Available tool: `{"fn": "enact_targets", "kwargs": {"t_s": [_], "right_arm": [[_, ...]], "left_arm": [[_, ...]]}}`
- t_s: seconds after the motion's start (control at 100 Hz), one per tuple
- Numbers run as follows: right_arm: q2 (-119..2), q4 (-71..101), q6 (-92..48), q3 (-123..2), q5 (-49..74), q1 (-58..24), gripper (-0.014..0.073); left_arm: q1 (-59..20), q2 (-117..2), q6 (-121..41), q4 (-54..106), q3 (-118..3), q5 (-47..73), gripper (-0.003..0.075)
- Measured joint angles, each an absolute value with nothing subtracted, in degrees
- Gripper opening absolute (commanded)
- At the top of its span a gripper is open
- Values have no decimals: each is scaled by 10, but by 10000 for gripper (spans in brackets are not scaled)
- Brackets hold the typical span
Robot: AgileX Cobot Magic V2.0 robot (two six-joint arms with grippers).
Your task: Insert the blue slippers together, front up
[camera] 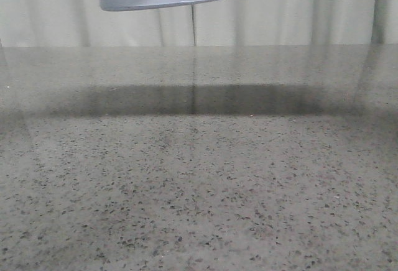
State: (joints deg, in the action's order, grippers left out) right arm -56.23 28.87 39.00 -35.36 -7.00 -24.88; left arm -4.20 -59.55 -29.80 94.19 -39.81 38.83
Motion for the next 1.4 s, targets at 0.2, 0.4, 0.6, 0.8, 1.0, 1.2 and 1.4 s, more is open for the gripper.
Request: {"fn": "enact_targets", "kwargs": {"t_s": [0.2, 0.4, 0.6, 0.8, 1.0, 1.2, 1.4], "right_arm": [[-562, 290, 411, -354, -58, -250, -107], [-548, 291, 412, -354, -55, -251, -107], [-543, 291, 413, -353, -55, -265, -107], [-543, 292, 414, -353, -55, -289, -107], [-543, 293, 414, -352, -67, -302, -107], [-527, 288, 414, -349, -82, -305, -107], [-519, 283, 414, -337, -88, -305, -107]], "left_arm": [[-36, -596, -299, 942, -398, 394, 16], [-35, -596, -300, 942, -398, 408, 16], [-32, -611, -300, 942, -398, 419, 16], [-31, -612, -302, 943, -398, 441, 16], [-27, -612, -307, 944, -398, 443, 16], [-27, -612, -307, 946, -398, 454, 16], [-27, -612, -312, 949, -398, 468, 16]]}}
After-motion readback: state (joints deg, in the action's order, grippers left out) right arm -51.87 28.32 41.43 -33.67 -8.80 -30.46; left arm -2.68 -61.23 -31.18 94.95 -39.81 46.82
